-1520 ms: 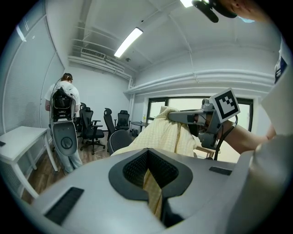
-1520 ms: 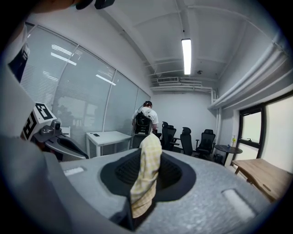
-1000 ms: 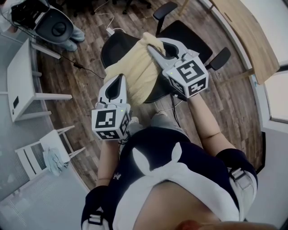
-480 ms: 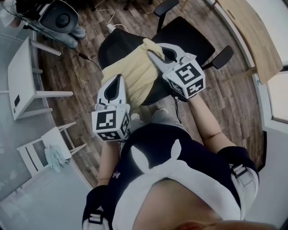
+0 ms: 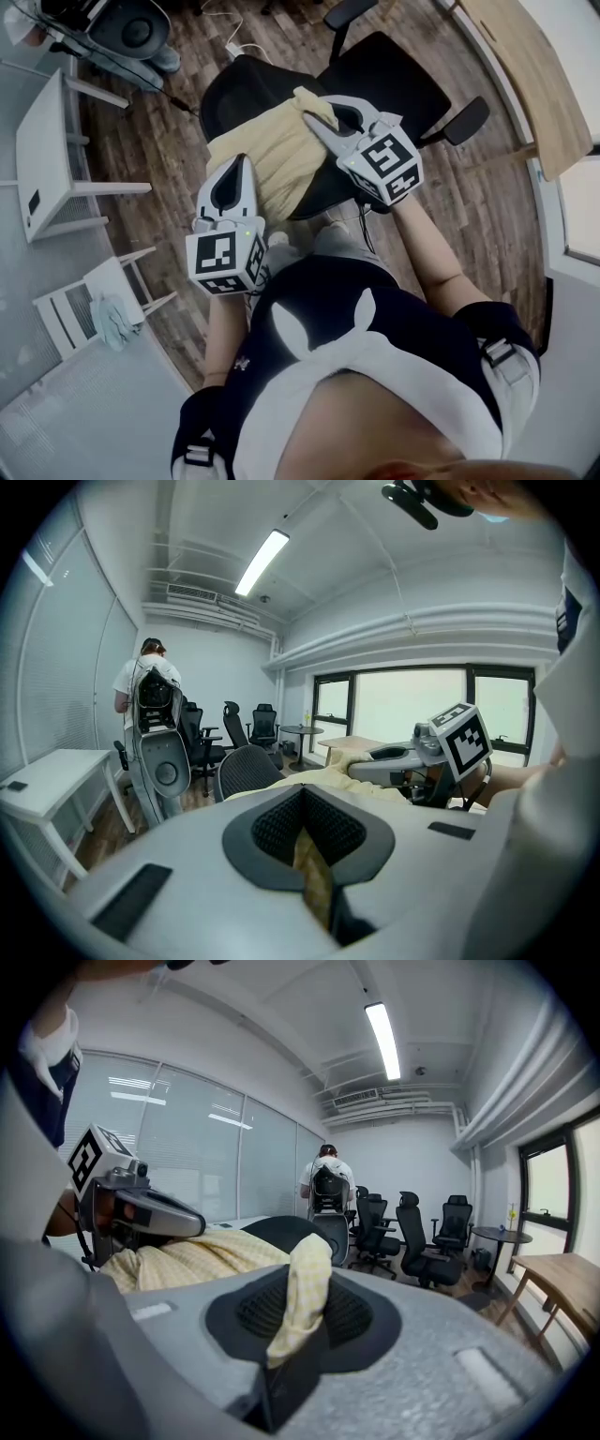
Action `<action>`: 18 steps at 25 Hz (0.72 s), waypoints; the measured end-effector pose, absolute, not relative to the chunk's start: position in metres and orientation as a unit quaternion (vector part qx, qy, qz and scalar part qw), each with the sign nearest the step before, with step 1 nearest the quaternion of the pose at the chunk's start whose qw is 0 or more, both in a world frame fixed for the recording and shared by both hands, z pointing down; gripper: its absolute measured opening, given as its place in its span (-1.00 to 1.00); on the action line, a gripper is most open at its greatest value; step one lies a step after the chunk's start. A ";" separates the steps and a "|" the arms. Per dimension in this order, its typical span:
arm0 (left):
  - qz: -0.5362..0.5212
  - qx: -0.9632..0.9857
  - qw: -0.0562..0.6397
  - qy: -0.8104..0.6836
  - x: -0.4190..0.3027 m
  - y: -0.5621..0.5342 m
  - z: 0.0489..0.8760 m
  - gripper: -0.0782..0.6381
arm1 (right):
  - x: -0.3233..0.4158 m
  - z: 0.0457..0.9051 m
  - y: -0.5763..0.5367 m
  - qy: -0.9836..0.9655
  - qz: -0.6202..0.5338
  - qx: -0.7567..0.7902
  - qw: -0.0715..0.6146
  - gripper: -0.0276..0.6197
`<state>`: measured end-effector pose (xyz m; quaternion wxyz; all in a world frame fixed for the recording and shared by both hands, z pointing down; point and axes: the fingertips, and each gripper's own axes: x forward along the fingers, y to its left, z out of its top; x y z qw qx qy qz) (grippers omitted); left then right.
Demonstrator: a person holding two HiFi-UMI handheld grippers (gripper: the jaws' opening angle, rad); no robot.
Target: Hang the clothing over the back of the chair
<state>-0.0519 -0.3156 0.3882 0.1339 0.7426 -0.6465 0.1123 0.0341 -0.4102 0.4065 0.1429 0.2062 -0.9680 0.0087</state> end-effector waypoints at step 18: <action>0.099 0.734 0.147 -0.655 -0.056 -0.314 0.390 -0.76 | 0.036 0.415 -0.404 -0.981 0.031 0.170 0.090 -0.67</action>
